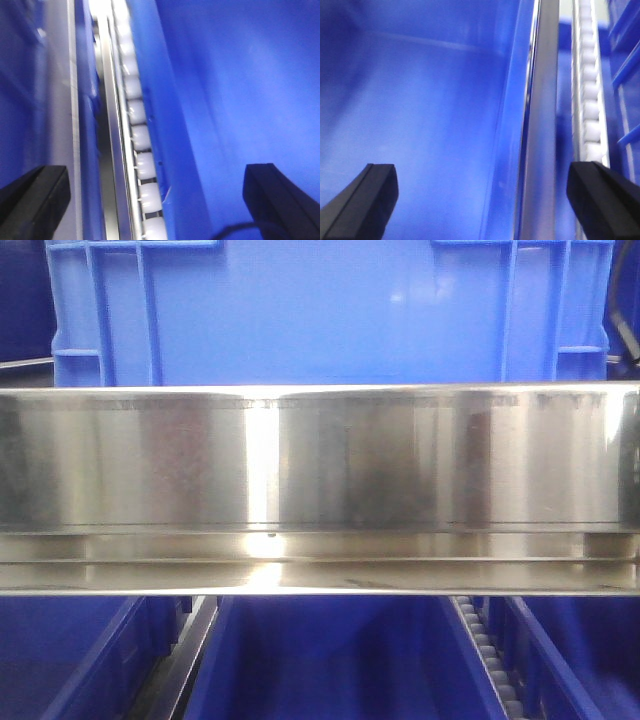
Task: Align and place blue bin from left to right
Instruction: 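Close both grippers on the side walls of the blue bin on the upper shelf, then pull the gripped blue bin off the upper shelf toward the robot with both grippers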
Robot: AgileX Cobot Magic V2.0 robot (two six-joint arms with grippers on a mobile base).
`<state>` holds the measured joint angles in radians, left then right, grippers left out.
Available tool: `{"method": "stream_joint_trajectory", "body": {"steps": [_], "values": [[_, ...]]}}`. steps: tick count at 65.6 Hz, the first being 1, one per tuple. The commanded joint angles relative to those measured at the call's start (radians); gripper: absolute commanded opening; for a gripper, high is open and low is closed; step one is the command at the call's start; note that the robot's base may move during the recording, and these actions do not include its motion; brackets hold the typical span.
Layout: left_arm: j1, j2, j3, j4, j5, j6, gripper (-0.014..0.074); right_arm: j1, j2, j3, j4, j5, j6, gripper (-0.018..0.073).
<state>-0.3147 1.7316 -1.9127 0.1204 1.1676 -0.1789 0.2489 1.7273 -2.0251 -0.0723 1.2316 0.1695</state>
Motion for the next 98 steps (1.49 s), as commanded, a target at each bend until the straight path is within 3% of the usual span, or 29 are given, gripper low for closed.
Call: {"method": "stream_joint_trajectory", "body": {"steps": [1,49,69,98], "values": [[0.001,0.013,-0.01,-0.005,-0.003,0.003,0.0603,-0.01,0.015,-0.009,-0.013,-0.011,0.01,0.057],[0.001,0.08,-0.01,-0.021,-0.009,0.003,0.0603,-0.041,0.116,-0.009,0.044,-0.011,0.01,0.0568],[0.001,0.08,-0.081,-0.054,0.045,0.003,0.0603,-0.041,0.113,-0.009,0.044,-0.011,0.01,0.0403],[0.001,0.088,-0.106,-0.062,0.054,-0.016,0.0601,-0.041,0.112,-0.009,0.044,-0.011,0.01,0.0402]]}}
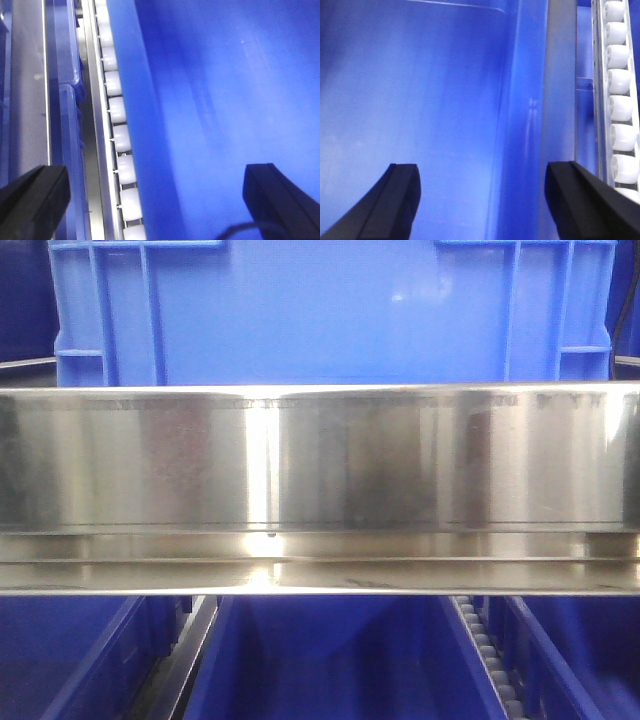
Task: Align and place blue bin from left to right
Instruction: 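Pull the gripped blue bin off the upper shelf toward the robot with both grippers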
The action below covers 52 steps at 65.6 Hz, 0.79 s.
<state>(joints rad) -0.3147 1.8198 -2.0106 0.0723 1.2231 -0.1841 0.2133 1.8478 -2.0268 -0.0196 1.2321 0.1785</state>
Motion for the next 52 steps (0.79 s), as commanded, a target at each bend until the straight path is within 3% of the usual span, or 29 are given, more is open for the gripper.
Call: {"method": "stream_joint_trajectory", "body": {"steps": [1,14,22,27,32,38,52], "values": [[0.001,0.0,-0.008,-0.016,-0.002,-0.011,0.0601,-0.006,-0.008,-0.007,-0.009,-0.011,0.001,0.0402],[0.001,0.013,-0.008,-0.018,-0.002,-0.015,0.0601,-0.006,-0.008,-0.007,-0.009,-0.011,0.001,0.0391],[0.001,0.015,-0.008,-0.018,-0.002,-0.022,0.0556,-0.006,-0.008,-0.007,-0.009,-0.011,0.001,0.0196],[0.001,0.015,-0.008,-0.018,-0.002,-0.029,0.0435,-0.006,-0.008,-0.007,-0.009,-0.011,0.001,0.0013],[0.001,0.015,-0.008,-0.018,-0.002,-0.029,0.0234,-0.006,-0.01,-0.007,-0.009,-0.011,0.001,-0.0162],[0.001,0.015,-0.008,-0.018,-0.002,-0.029,-0.0116,-0.006,-0.014,-0.007,-0.009,-0.011,0.001,-0.0153],[-0.003,0.008,-0.01,-0.019,-0.002,-0.029,-0.0111,-0.006,-0.038,-0.007,-0.031,-0.011,0.001,-0.0153]]}}
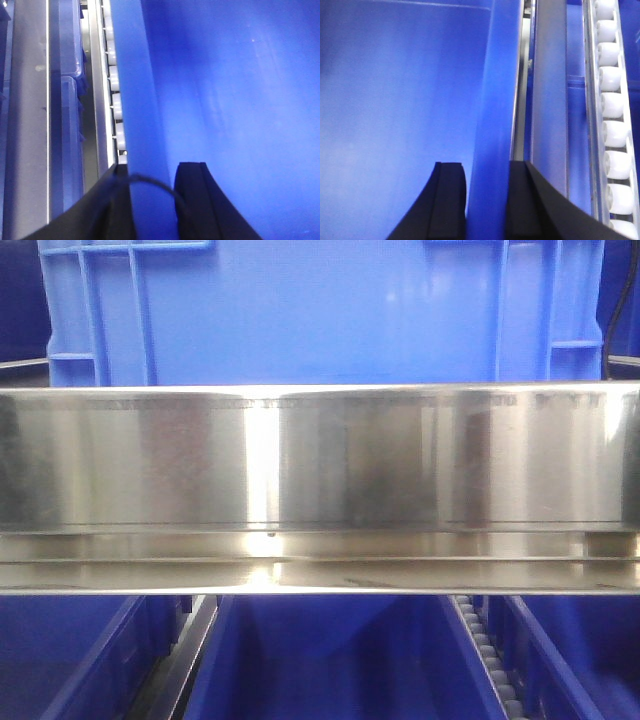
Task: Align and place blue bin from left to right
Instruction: 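Pull the gripped blue bin off the upper shelf toward the robot with both grippers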
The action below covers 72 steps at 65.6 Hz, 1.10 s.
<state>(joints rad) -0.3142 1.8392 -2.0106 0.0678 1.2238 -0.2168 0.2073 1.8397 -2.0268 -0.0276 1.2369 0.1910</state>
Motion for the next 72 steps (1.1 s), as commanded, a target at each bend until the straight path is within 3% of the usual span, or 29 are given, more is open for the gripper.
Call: {"method": "stream_joint_trajectory", "body": {"steps": [1,36,49,72], "values": [[-0.006,-0.012,-0.01,-0.014,-0.003,0.004,-0.0111,0.0,-0.036,-0.007,-0.025,-0.016,-0.011,-0.0153],[-0.091,-0.128,-0.224,0.066,-0.003,0.003,-0.0111,0.002,-0.233,-0.007,-0.047,-0.016,-0.011,-0.0153],[-0.122,-0.166,-0.241,0.077,-0.003,-0.004,-0.0111,0.002,-0.298,-0.007,-0.047,-0.016,-0.011,-0.0153],[-0.122,-0.177,-0.232,0.07,-0.003,-0.004,-0.0111,0.002,-0.321,-0.007,-0.047,-0.045,-0.011,-0.0153]]}}
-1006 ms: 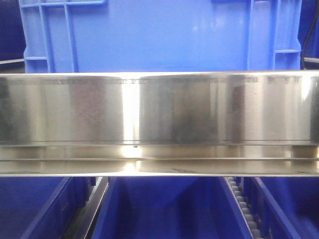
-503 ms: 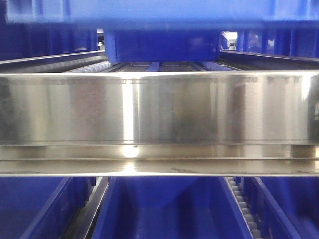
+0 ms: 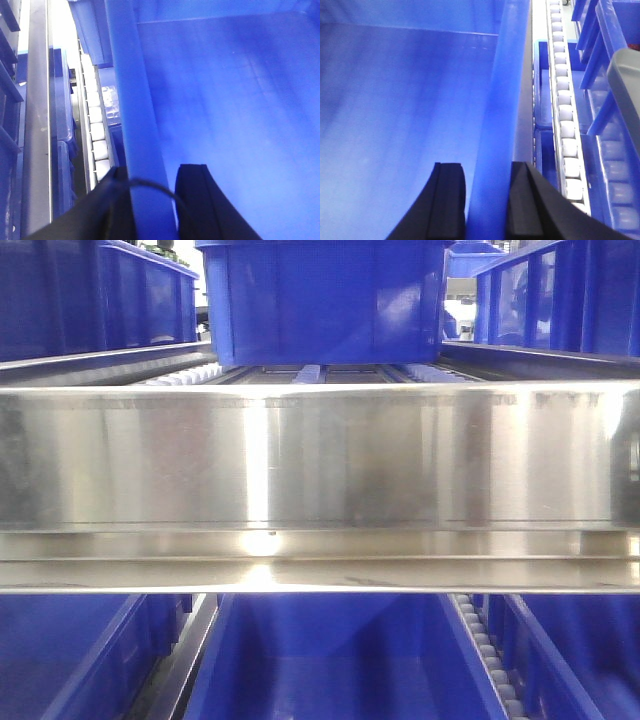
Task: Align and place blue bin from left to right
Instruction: 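Pull the gripped blue bin off the upper shelf toward the robot with both grippers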
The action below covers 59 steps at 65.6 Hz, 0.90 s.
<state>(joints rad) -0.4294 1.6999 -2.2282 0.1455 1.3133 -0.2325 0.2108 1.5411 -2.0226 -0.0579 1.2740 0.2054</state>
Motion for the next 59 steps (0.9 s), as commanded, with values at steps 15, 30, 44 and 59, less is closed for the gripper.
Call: {"method": "stream_joint_trajectory", "body": {"steps": [15,30,44,59], "values": [[-0.007,-0.037,-0.015,-0.008,-0.092,0.012,-0.0111,-0.001,-0.022,-0.011,-0.017,-0.086,-0.026,-0.0153],[-0.007,-0.037,-0.015,-0.001,-0.092,0.012,-0.0111,-0.001,-0.022,-0.011,-0.017,-0.086,-0.026,-0.0153],[-0.007,-0.037,-0.015,-0.001,-0.092,0.012,-0.0111,-0.001,-0.022,-0.011,-0.017,-0.086,-0.026,-0.0153],[-0.007,-0.037,-0.015,-0.001,-0.092,0.012,-0.0111,-0.001,-0.022,-0.011,-0.017,-0.088,-0.026,-0.0153]]}}
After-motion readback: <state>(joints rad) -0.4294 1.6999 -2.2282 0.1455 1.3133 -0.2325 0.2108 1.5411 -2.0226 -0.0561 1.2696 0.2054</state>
